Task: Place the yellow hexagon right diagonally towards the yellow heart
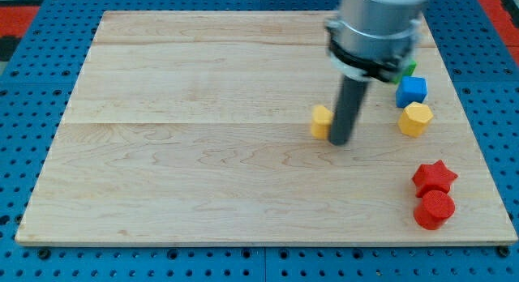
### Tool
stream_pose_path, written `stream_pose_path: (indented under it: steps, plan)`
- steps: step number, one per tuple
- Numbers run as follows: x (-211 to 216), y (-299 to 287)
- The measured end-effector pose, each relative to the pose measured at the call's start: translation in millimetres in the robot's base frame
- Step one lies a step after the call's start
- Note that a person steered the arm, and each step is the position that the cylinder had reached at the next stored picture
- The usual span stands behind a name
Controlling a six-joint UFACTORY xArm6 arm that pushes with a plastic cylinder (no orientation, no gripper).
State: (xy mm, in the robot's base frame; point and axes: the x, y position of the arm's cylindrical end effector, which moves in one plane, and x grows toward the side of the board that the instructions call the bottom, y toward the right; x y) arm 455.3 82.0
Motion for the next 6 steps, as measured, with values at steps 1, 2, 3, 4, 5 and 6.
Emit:
stream_pose_path:
  steps: [1, 2, 3, 4, 5, 6]
  plan:
    - [-46.7, -36.6]
    - [8.0, 18.7]
    - [31.8, 94.2]
    - [31.7, 136.3]
    - [6.8, 193.6]
    - [-14.0, 144.2]
